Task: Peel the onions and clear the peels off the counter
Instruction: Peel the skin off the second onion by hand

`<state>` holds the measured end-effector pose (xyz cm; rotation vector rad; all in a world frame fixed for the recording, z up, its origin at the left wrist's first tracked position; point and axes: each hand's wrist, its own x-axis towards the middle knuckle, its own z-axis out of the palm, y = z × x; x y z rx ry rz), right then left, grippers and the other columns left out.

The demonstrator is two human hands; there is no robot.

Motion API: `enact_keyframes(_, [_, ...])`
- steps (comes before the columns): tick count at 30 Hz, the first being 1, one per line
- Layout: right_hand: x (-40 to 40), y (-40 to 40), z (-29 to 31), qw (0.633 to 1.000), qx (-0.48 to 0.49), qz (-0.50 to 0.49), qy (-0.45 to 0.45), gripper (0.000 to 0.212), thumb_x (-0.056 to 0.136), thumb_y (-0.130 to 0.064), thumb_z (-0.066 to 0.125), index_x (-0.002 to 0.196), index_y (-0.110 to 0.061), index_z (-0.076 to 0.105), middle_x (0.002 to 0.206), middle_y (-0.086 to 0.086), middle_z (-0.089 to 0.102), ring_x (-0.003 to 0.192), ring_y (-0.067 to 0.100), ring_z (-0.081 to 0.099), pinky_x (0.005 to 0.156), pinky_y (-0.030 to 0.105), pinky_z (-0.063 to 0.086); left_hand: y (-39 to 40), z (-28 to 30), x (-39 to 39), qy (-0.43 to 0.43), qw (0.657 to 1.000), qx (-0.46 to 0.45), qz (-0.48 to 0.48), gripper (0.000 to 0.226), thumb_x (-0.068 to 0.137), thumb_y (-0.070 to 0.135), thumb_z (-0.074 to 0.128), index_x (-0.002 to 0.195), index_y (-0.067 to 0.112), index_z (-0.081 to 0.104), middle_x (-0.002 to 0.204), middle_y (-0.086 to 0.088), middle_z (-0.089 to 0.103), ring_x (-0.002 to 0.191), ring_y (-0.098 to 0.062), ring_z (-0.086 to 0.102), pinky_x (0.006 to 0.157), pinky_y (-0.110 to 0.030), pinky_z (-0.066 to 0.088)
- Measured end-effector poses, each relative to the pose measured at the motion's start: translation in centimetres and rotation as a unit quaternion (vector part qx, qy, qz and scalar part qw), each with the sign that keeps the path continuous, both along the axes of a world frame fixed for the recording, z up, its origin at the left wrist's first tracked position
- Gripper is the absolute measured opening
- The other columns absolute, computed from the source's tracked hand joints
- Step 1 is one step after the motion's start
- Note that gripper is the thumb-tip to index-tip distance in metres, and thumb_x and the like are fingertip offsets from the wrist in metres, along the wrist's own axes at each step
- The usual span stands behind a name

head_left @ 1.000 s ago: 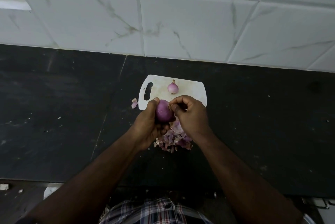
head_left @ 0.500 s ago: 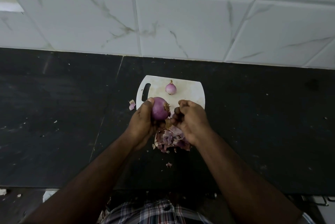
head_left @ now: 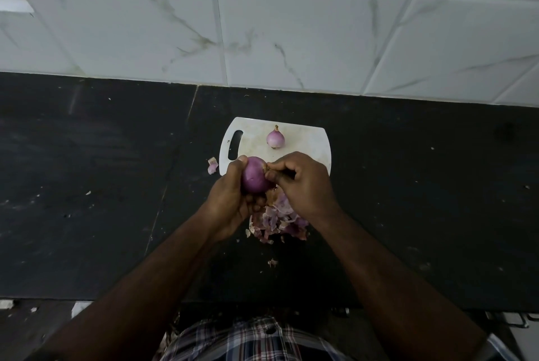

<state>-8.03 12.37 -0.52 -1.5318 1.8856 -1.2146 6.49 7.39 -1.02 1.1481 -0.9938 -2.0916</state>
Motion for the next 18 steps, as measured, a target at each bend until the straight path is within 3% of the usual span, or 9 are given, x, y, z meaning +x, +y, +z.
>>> enact_keyframes(3, [-0.1, 0.1, -0.5, 0.996, -0.038, 0.003, 0.080, 0.005, 0.087, -0.007, 0.068, 0.084, -0.010, 0.070, 0.082, 0.000, 0.069, 0.081, 0.013, 0.063, 0.074, 0.032, 0.053, 0.1, 0.3, 0.0, 0.004, 1.000, 0.005, -0.013, 0.049, 0.105, 0.048, 0.037, 0.102, 0.006, 0.063, 0.078, -0.015, 0.069, 0.053, -0.017, 0.054, 0.054, -0.026, 0.048])
enact_keyframes(6, [0.1, 0.1, -1.2, 0.989, -0.024, -0.004, 0.143, 0.008, 0.089, -0.008, 0.060, 0.086, -0.009, 0.067, 0.081, 0.002, 0.065, 0.077, 0.017, 0.059, 0.071, 0.039, 0.050, 0.0, 0.0, -0.2, -0.023, 0.999, -0.029, 0.003, 0.043, 0.106, 0.044, 0.039, 0.106, 0.007, 0.062, 0.080, -0.014, 0.069, 0.055, -0.017, 0.056, 0.054, -0.026, 0.048])
enact_keyframes(11, [1.4, 0.9, -0.3, 0.999, 0.030, -0.030, 0.000, 0.018, 0.096, -0.020, 0.059, 0.083, -0.011, 0.067, 0.076, -0.003, 0.067, 0.075, 0.014, 0.062, 0.070, 0.035, 0.051, -0.9, -1.1, 0.0, -0.133, 0.983, -0.126, 0.030, 0.036, 0.101, 0.045, 0.048, 0.125, 0.019, 0.055, 0.115, -0.016, 0.060, 0.087, -0.024, 0.064, 0.062, -0.030, 0.050])
enact_keyframes(14, [0.1, 0.9, -0.4, 0.991, 0.104, -0.053, -0.066, 0.024, 0.100, -0.029, 0.054, 0.093, -0.014, 0.072, 0.079, -0.004, 0.073, 0.081, 0.011, 0.068, 0.080, 0.035, 0.055, -1.1, -1.4, 0.9, -0.064, 0.996, -0.069, 0.006, 0.024, 0.106, 0.030, 0.044, 0.125, 0.021, 0.055, 0.119, -0.019, 0.060, 0.082, -0.020, 0.065, 0.068, -0.033, 0.053])
enact_keyframes(16, [-0.5, 0.8, -0.7, 0.979, 0.166, -0.037, -0.115, 0.028, 0.100, -0.037, 0.053, 0.100, -0.017, 0.073, 0.089, -0.003, 0.076, 0.087, 0.011, 0.070, 0.084, 0.037, 0.057, -1.1, -1.5, 1.3, -0.011, 0.999, -0.035, -0.019, 0.023, 0.104, 0.025, 0.048, 0.124, 0.023, 0.059, 0.126, -0.016, 0.061, 0.096, -0.024, 0.068, 0.083, -0.040, 0.053])
enact_keyframes(18, [0.2, 0.7, -1.0, 0.957, 0.163, -0.036, -0.237, 0.021, 0.098, -0.031, 0.060, 0.106, -0.016, 0.073, 0.097, 0.001, 0.076, 0.090, 0.015, 0.072, 0.078, 0.033, 0.060, -1.0, -1.7, 1.3, 0.011, 0.998, -0.038, -0.046, 0.026, 0.101, 0.023, 0.056, 0.127, 0.024, 0.061, 0.134, -0.015, 0.058, 0.105, -0.027, 0.067, 0.085, -0.039, 0.055])
